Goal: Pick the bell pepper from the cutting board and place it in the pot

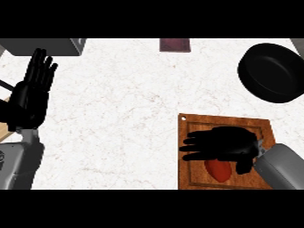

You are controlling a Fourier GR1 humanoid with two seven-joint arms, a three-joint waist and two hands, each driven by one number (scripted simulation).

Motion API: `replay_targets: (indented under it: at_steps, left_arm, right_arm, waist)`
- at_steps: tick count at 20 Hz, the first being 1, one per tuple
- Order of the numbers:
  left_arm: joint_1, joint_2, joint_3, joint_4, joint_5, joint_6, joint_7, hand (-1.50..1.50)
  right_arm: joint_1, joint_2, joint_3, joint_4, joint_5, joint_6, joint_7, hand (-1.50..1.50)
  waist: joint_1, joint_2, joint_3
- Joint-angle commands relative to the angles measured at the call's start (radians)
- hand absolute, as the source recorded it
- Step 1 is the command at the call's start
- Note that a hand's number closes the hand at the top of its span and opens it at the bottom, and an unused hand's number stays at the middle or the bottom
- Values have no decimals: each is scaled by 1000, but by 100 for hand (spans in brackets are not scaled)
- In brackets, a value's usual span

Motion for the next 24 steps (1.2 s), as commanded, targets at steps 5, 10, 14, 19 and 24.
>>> replay_targets:
  at_steps: [5,10,14,19,24]
  left_arm:
    - [-3,1,29,-19,7,-20,10,0]
    - [55,-19,8,-37,-10,-18,-20,0]
    - [58,-39,-12,-17,-31,-15,-31,0]
    - [19,-8,13,-90,-26,4,59,0]
    - [6,-23,15,-28,-51,16,18,0]
  right_arm:
    - [36,119,28,90,92,-7,-42,-150]
    - [71,105,91,0,120,-94,-129,150]
    - [114,103,105,-30,155,-117,-127,150]
    - [144,69,14,-88,120,-117,-135,150]
    - [181,96,-85,-206,100,-133,-9,150]
  waist:
    - [0,1,2]
    - [-1,0,1]
    - [-6,0,1]
    - [-6,-2,2]
    - [-17,-3,1]
